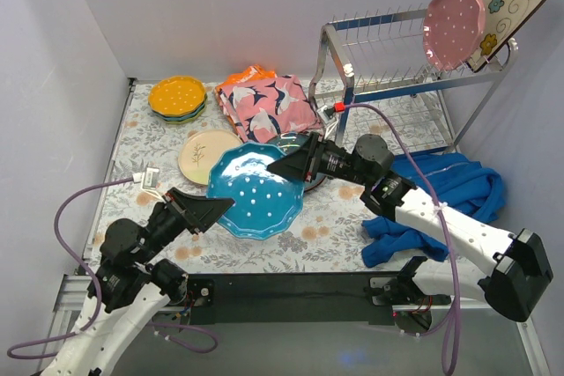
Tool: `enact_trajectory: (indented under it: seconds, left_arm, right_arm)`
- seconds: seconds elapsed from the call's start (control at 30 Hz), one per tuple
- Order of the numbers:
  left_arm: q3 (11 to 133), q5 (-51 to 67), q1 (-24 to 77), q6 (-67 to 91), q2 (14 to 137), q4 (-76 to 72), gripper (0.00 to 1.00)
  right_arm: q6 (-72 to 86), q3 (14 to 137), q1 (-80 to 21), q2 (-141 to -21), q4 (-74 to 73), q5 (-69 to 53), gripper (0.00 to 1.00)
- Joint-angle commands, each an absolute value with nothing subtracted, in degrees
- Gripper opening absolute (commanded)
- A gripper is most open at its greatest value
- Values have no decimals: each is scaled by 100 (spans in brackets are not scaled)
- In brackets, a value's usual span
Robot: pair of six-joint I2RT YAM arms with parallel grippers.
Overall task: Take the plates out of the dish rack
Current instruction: Place the plate at the corner of the board.
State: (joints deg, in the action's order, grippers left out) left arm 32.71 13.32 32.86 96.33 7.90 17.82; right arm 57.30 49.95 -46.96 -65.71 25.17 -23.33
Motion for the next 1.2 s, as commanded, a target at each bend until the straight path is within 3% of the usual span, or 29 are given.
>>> enact_trajectory:
  seconds: [0.0,0.07,0.1,0.13,0.3,0.43,0.6,0.67,0.9,1.03,1.17]
  left_arm:
    - [3006,1494,3313,9764,932,1477,50]
    - [2883,1573,3313,9826,923,1372,32]
    - [2839,1582,3313,9852,897,1371,10]
    - [2804,1599,3313,9887,879,1380,0]
    - [2549,1731,3313,10264,703,1397,0]
    - [2505,1802,3313,10573,642,1406,0]
    - [2496,1600,3313,10854,580,1494,0]
    - [2540,1556,3313,10872,589,1520,0]
    - [2426,1625,3313,10898,1009,1293,0]
    - [2399,1714,3313,10872,1423,1046,0]
    - [2697,1197,3313,10635,1564,1379,0]
  right_arm:
    - [6161,4764,-4711,-6451,4367,-2522,1]
    - [6152,4536,-4711,-6495,4578,-2584,1]
    - [6161,4431,-4711,-6547,4675,-2619,1]
    - [6161,4351,-4711,-6565,4832,-2645,1]
    - [6030,3947,-4588,-6723,5062,-2813,3]
    - [5880,3709,-4360,-6820,5080,-2760,27]
    - [5748,3595,-4175,-7031,5071,-2891,41]
    - [5669,3560,-4070,-7075,5054,-2900,55]
    - [5345,3445,-3779,-7137,4940,-2953,70]
    - [4800,3585,-3762,-6944,4344,-2804,83]
    - [4124,3753,-3797,-6610,3256,-2418,89]
